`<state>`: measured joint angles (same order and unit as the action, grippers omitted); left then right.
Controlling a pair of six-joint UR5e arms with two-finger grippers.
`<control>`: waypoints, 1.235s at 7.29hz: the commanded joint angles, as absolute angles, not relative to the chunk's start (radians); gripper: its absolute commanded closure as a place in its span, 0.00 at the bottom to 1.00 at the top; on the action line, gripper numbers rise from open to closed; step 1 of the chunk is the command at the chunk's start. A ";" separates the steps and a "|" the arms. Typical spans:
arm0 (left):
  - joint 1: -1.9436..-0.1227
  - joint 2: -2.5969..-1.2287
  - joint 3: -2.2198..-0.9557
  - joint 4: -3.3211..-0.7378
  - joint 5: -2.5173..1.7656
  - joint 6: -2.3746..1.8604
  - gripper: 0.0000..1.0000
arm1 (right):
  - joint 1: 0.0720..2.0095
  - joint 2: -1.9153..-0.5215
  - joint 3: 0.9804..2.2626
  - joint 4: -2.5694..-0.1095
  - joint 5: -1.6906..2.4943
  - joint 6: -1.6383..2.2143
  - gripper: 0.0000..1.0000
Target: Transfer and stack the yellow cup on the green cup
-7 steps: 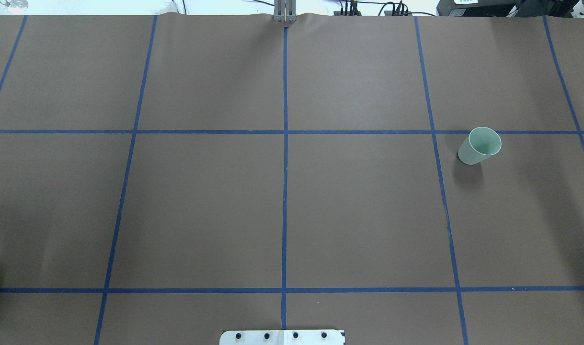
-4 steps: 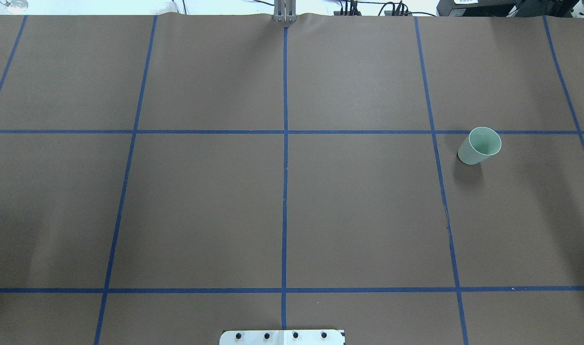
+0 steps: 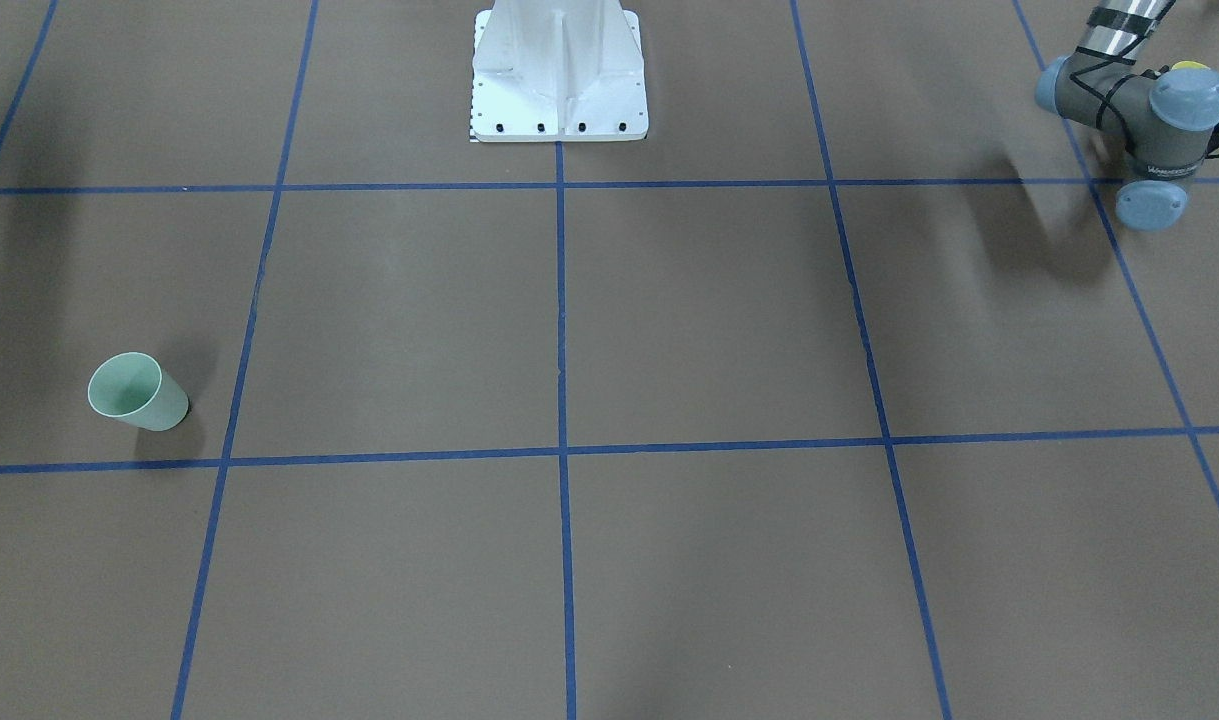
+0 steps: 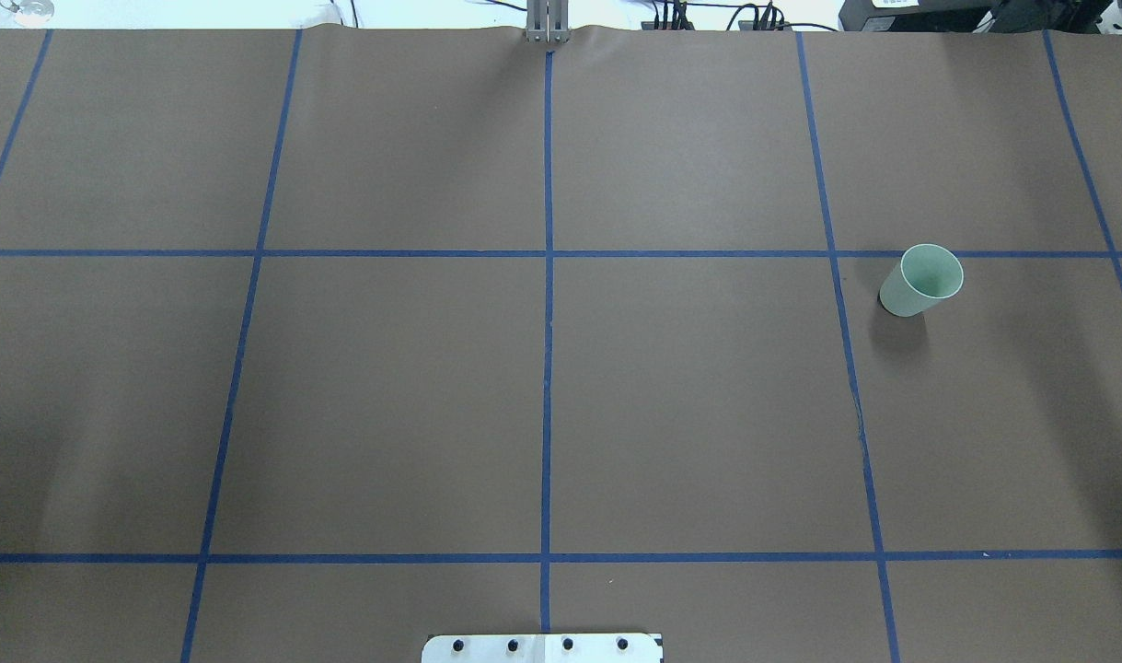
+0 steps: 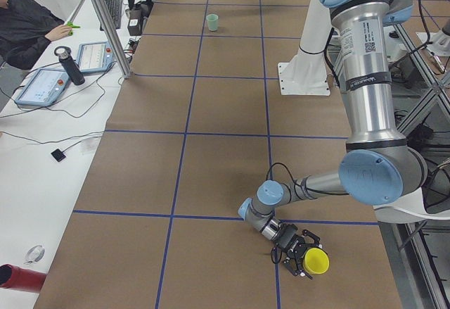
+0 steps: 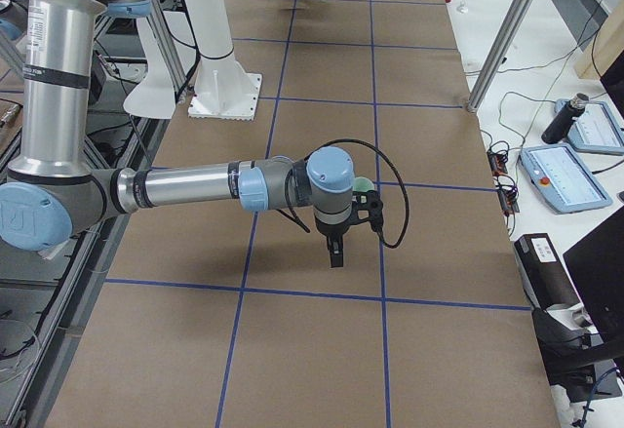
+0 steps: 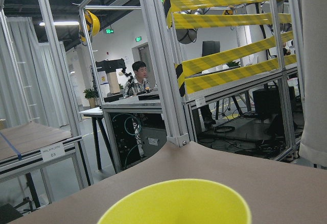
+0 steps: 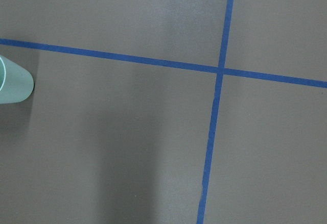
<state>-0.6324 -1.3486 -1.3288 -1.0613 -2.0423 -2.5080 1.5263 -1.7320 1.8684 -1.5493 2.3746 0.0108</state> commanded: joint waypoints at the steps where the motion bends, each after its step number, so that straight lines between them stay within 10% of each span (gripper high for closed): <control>1: -0.630 -1.348 -1.322 -1.060 -2.043 -2.511 0.38 | 1.526 -1.732 1.868 -1.549 2.375 0.011 0.00; 3: -0.629 -1.347 -1.324 -1.058 -2.043 -2.505 0.98 | 1.526 -1.732 1.873 -1.551 2.375 0.011 0.00; 9: -0.649 -1.167 -1.578 -1.028 -1.969 -2.314 1.00 | 1.526 -1.736 1.875 -1.551 2.395 0.011 0.00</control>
